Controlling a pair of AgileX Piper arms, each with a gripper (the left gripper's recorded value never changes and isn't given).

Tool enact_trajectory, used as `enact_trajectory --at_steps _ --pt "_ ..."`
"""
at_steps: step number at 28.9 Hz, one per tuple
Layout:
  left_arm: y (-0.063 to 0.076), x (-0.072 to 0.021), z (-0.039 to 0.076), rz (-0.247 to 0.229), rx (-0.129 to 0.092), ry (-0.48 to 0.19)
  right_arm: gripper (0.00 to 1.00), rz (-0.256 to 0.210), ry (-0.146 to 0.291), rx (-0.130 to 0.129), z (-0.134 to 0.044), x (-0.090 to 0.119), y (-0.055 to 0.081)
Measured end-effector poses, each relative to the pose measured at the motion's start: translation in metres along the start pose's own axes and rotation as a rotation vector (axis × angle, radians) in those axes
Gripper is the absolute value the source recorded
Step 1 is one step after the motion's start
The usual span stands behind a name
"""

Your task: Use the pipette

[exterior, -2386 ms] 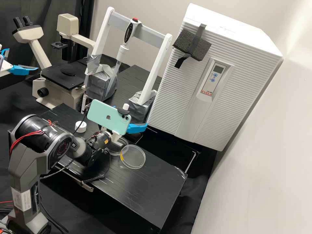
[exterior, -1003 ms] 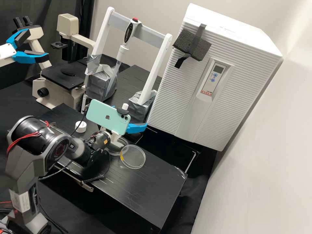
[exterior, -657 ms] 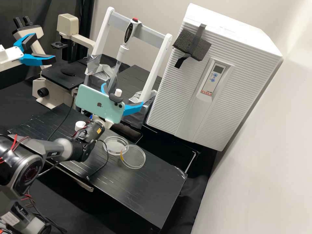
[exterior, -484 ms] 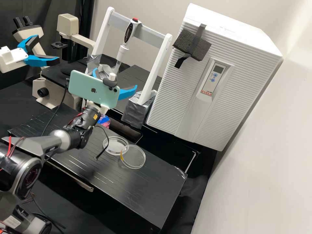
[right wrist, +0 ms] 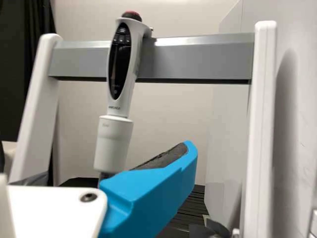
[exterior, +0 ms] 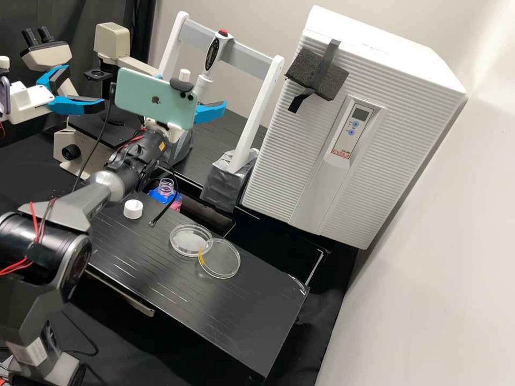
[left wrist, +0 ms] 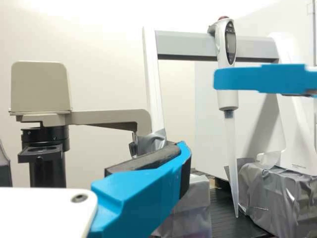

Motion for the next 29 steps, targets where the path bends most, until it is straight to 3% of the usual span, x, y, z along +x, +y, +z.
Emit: enact_trajectory --at_steps 5,8,9,17,25,29 --pt "0.000 0.0005 0.000 0.002 0.000 0.000 1.00 -0.011 -0.050 0.009 -0.001 0.023 0.001" --pt "-0.002 0.0011 0.000 -0.005 0.000 0.001 1.00 -0.027 -0.067 -0.013 -0.001 0.033 -0.001" --pt "-0.002 0.0012 -0.001 -0.006 0.000 0.004 0.00 -0.030 -0.070 -0.026 -0.002 0.036 0.000" --pt "-0.005 0.0018 -0.003 -0.013 -0.003 0.012 0.00 -0.038 -0.087 -0.019 -0.002 0.045 0.000" --pt "-0.005 0.0018 -0.003 -0.013 -0.003 0.012 0.00 -0.040 -0.087 -0.041 -0.005 0.046 0.002" --pt "-0.004 0.0021 -0.003 -0.011 -0.002 0.012 0.00 -0.036 -0.092 -0.029 -0.004 0.048 0.003"
